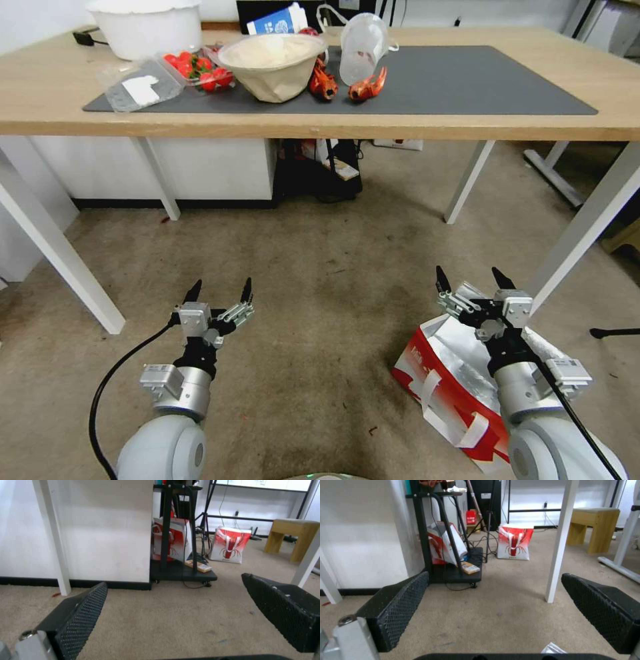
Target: Pick up the food delivery bag from the floor and place it on the table.
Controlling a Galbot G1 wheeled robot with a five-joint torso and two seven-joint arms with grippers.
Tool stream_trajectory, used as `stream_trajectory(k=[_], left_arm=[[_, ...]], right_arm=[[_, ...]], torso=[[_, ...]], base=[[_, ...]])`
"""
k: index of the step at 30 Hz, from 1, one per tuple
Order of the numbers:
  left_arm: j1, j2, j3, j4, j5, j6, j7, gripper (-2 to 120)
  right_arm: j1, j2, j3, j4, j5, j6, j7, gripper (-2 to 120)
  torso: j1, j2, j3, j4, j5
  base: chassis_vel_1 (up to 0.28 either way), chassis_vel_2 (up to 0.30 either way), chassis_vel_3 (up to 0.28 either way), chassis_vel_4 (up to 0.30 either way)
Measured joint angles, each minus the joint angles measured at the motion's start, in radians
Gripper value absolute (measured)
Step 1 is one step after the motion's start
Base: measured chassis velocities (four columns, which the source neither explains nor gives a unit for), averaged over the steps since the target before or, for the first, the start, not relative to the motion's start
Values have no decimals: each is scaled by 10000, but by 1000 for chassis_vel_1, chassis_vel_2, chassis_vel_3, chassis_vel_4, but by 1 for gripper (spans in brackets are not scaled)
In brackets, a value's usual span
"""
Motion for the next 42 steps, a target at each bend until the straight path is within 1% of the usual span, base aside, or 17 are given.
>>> stream_trajectory(k=[4, 8, 11, 12, 14, 15, 18, 19, 20, 22, 23, 26, 27, 30, 31, 39, 42], left_arm=[[-22, 0, 1, 56, 13, -110, -2, 100], [-36, 6, 1, 81, 20, -151, -8, 100], [-39, 4, -2, 87, 21, -209, -8, 100], [-39, 4, -2, 87, 21, -209, -8, 100], [-37, 4, -2, 87, 22, -235, -9, 100], [-37, 4, -2, 87, 22, -235, -9, 100], [-41, 6, -2, 54, 22, -241, -9, 100], [-41, 6, -2, 54, 22, -241, -9, 100], [-43, 7, -6, 38, 19, -245, -9, 100], [-41, -2, -16, 29, 14, -263, -12, 100], [-41, -2, -16, 29, 14, -263, -12, 100], [-40, -35, -20, 28, 7, -297, -14, 100], [-40, -35, -20, 28, 7, -297, -14, 100], [-72, -89, -26, 32, 5, -316, -15, 100], [-72, -89, -26, 32, 5, -316, -15, 100], [-169, -135, -53, 85, -6, -328, -26, 100], [-184, -137, -53, 84, -13, -328, -27, 100]], right_arm=[[62, -145, 63, -66, 59, -68, -10, 100], [153, -638, 356, -107, 432, -508, -87, 100], [234, -1637, 854, -343, 1023, -1088, -540, 100], [234, -1637, 854, -343, 1023, -1088, -540, 100], [350, -2411, 1223, -663, 1542, -1541, -1068, 100], [350, -2411, 1223, -663, 1542, -1541, -1068, 100], [700, -3484, 1746, -1507, 2268, -2025, -2075, 100], [700, -3484, 1746, -1507, 2268, -2025, -2075, 100], [838, -3806, 1796, -1805, 2452, -2164, -2303, 100], [1081, -4395, 1800, -2380, 2629, -2280, -2700, 100], [1081, -4395, 1800, -2380, 2629, -2280, -2700, 100], [1338, -5318, 1587, -3198, 2831, -2292, -3178, 100], [1338, -5318, 1587, -3198, 2831, -2292, -3178, 100], [1632, -6276, 1207, -3925, 3205, -2291, -3293, 100], [1632, -6276, 1207, -3925, 3205, -2291, -3293, 100], [1811, -7814, 960, -5199, 3505, -2178, -3740, 100], [1796, -8080, 898, -5483, 3614, -2072, -3908, 100]], torso=[[0, 20, 0, 0, 0], [2, 36, 0, -1, 1], [5, 50, 0, 0, 3], [5, 50, 0, 0, 3], [7, 57, 0, 1, 2], [7, 57, 0, 1, 2], [10, 67, 0, -1, 3], [10, 67, 0, -1, 3], [10, 71, 0, 0, 3], [12, 75, 0, 1, 3], [12, 75, 0, 1, 3], [12, 81, 0, -1, 5], [12, 81, 0, -1, 5], [13, 86, 0, 1, 4], [13, 86, 0, 1, 4], [14, 95, 0, 1, 0], [14, 96, 0, -2, 0]], base=[[0, 0, 0, 0], [0, 0, 0, 0], [0, 0, 0, 0], [0, 0, 0, 0], [0, 0, 0, 0], [0, 0, 0, 0], [0, 0, 0, 0], [0, 0, 0, 0], [0, 0, 0, 0], [0, 0, 0, 0], [0, 0, 0, 0], [0, 0, 0, 0], [0, 0, 0, 0], [0, 0, 0, 0], [0, 0, 0, 0], [0, 0, 0, 0], [0, 0, 0, 0]])
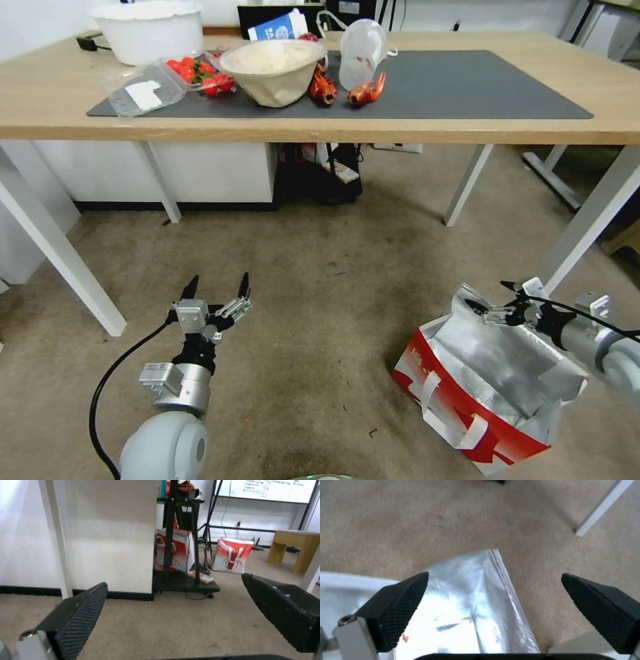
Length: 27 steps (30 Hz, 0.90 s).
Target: Pick up the food delivery bag from the floor and place it on the table.
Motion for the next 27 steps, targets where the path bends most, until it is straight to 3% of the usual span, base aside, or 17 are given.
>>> stream_trajectory(k=[6, 18, 27], left_arm=[[50, 5, -35, -25, -13, -18, -1, 100], [128, -42, -75, -71, -10, -75, -12, 100], [132, -84, -88, -73, -1, -81, -15, 100]], right_arm=[[631, -355, -908, -857, 21, 235, -169, 100], [2041, -302, -2361, -1778, -121, 304, -10, 98], [2400, -314, -2930, -2191, -221, 230, -3, 72]], torso=[[1, 5, 0, 3, 0], [2, 8, 0, 2, 0], [2, 10, 0, 2, 0]], base=[[0, 0, 0, 0], [0, 0, 0, 0], [0, 0, 0, 0]])
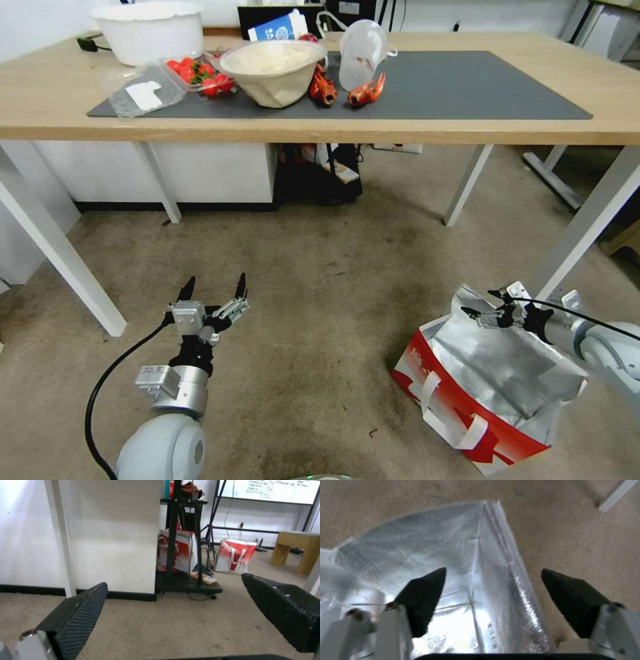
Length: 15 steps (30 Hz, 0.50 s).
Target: Pick up the food delivery bag from the floor and place it on the table.
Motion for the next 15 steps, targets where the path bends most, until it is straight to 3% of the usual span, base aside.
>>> stream_trajectory(k=[7, 15], left_arm=[[0, 0, -4, 0, 4, -30, 0, 100], [7, 18, 8, 1, 10, -41, 4, 100]], right_arm=[[-25, 4, -142, -120, -111, -25, -38, 53], [-229, 41, -125, -244, -305, -8, -70, 20]], torso=[[0, 1, 0, 0, 0], [0, 3, 0, 0, 0]], base=[[0, 0, 0, 0], [0, 0, 0, 0]])
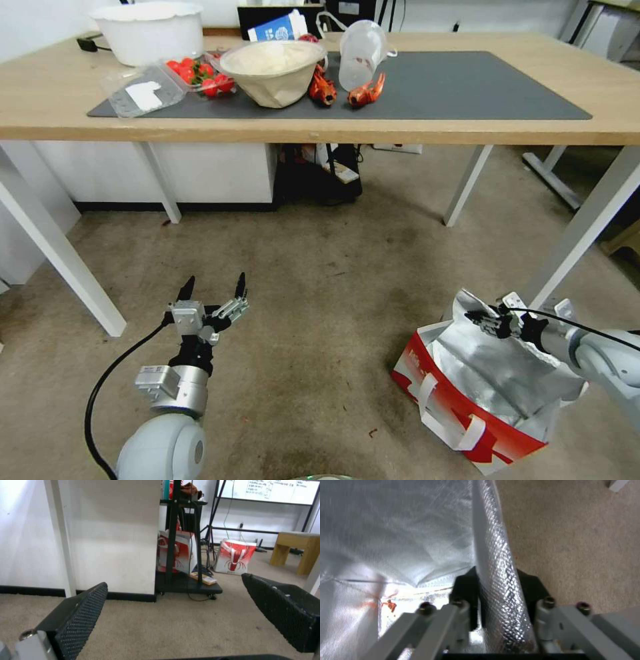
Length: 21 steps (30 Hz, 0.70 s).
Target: Pick up the food delivery bag from the floor and place it on the table.
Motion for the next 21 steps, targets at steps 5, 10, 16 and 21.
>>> stream_trajectory(k=[5, 10, 16, 21], left_arm=[[8, 13, 3, 6, 1, -6, 1, 100], [-1, 20, 12, 9, 4, -9, 3, 100], [-10, 29, 12, 10, 4, -9, 2, 100], [-20, 56, 13, 9, 4, 10, 3, 100]], right_arm=[[-22, -8, 36, -64, -89, 18, -29, 6], [-81, -56, 154, -39, -91, 32, -46, 0], [-222, -144, 355, 98, 113, 82, -131, 0], [-540, -398, 709, 466, 737, 339, -469, 0]], torso=[[0, 0, 0, 1, 0], [-1, 0, 0, 0, -1], [0, 0, 0, 0, -1], [0, 1, 0, 1, 0]], base=[[0, 0, 0, 0], [0, 0, 0, 0], [0, 0, 0, 0], [0, 0, 0, 0]])
